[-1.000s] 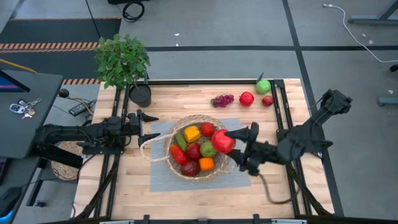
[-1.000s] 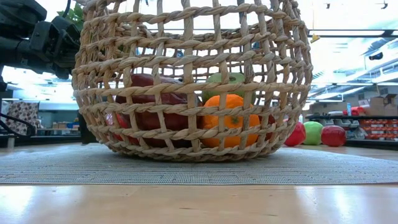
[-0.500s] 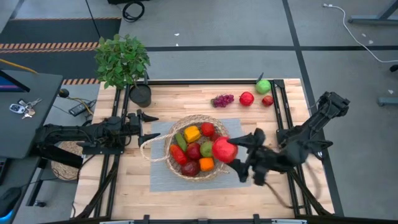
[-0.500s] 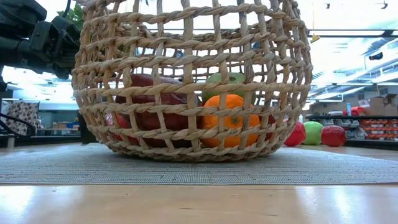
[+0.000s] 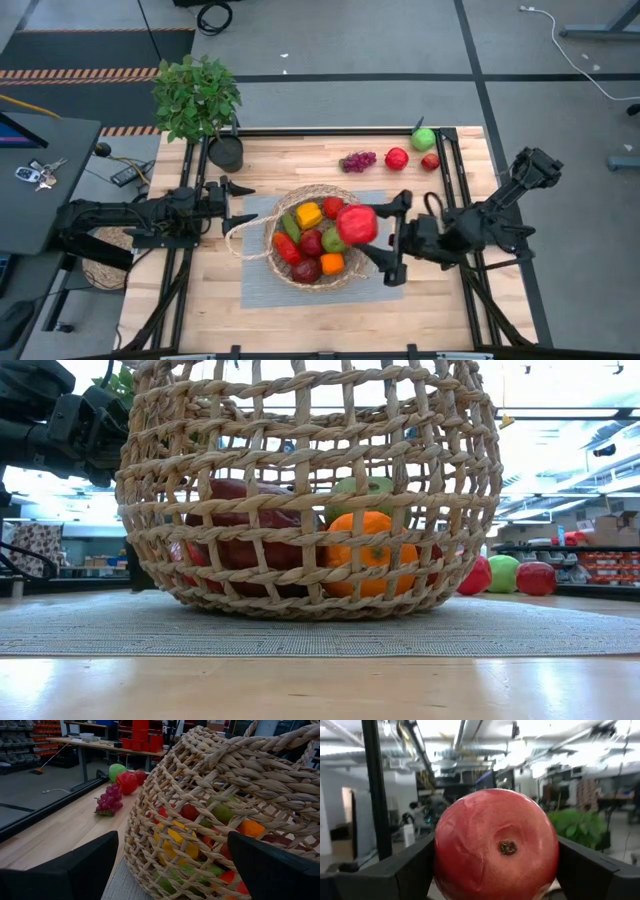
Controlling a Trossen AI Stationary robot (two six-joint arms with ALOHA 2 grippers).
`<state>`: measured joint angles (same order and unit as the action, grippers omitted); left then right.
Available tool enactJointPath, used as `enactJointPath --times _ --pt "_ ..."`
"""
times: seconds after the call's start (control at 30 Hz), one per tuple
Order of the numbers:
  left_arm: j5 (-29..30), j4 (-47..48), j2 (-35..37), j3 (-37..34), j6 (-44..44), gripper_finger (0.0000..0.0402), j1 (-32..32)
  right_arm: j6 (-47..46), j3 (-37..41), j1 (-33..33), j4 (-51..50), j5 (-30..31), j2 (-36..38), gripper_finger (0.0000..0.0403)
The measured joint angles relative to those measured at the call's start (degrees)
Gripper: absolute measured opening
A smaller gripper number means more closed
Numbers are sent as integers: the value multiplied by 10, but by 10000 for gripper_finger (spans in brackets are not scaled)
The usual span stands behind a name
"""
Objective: Build produce basket
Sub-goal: Put the bottom red apple into the basket
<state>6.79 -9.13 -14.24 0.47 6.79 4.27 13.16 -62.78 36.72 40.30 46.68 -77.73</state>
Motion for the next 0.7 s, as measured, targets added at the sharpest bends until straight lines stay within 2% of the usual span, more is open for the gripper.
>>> enactJointPath --times 0.2,0.33,0.43,0.53,0.7 --pt "0 0 0 0 0 382 0 -87 0 -35 -129 -12 0 353" --pt "0 0 0 0 0 382 0 -157 -16 -62 -240 -93 -1 353" --pt "0 0 0 0 0 382 0 -216 -54 -85 -356 -143 -17 353" --pt "0 0 0 0 0 382 0 -235 -104 -100 -465 -152 -48 353" --pt "0 0 0 0 0 382 0 -218 -187 -119 -577 -154 -115 353"
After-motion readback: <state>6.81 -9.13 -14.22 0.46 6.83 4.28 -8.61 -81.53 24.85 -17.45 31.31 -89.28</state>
